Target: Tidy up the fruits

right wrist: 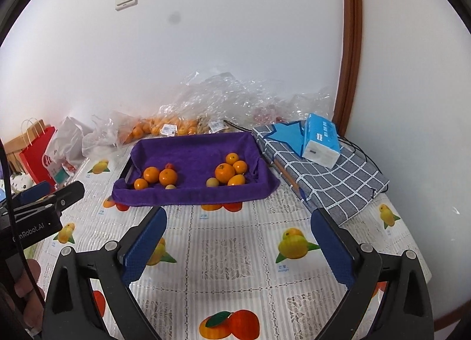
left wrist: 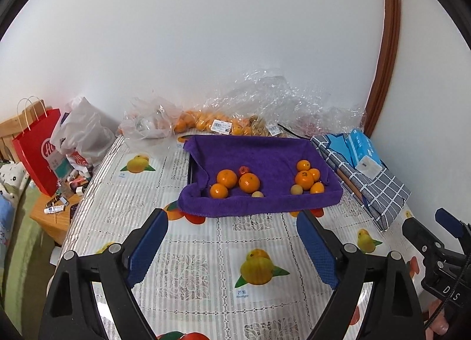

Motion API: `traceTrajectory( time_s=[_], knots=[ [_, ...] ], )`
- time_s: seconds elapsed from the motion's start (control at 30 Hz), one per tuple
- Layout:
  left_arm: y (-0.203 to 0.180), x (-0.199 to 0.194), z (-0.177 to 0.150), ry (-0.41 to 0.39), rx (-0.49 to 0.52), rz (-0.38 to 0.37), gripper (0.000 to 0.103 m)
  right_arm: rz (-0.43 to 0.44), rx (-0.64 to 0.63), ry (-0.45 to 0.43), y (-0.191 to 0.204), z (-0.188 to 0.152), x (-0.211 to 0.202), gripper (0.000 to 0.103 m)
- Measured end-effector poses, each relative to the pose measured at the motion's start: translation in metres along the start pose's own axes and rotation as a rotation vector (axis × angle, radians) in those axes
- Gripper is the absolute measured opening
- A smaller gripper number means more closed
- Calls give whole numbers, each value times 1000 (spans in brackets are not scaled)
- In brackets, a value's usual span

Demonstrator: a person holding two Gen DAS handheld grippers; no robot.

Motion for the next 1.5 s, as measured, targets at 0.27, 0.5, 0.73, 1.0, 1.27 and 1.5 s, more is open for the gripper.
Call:
traceTrajectory(
  time_s=[0.27, 0.5, 0.73, 1.0, 1.27, 1.5],
  knots=[
    [-1, -6, 5, -16, 10, 8, 89, -1, 10, -6, -2, 2, -4, 97],
    [-1, -7, 5, -17, 7, 11, 89, -2, 12, -7, -4, 3, -5, 97],
    [1, -8, 4, -16, 6, 14, 89, -6, 5, -6, -3, 3, -4, 97],
    [3, -7, 4, -17, 8, 17, 89, -4, 10, 0, -2, 1, -3, 97],
    [4, -7, 3, -17, 9, 20, 89, -4, 11, 1, -2, 1, -2, 97],
    [4, -7, 3, -18, 8, 19, 89, -4, 12, 0, -3, 1, -2, 97]
  ],
)
Point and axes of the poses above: each gripper's, at about its wrist camera, not at the fingertips, and x roughly the way its jaws point, y to its left, z to its top, the point moved 9 cm from there along x, roughly the way its jaws point, and after that the axes turned 3 degrees about z, right-handed, at the moved point
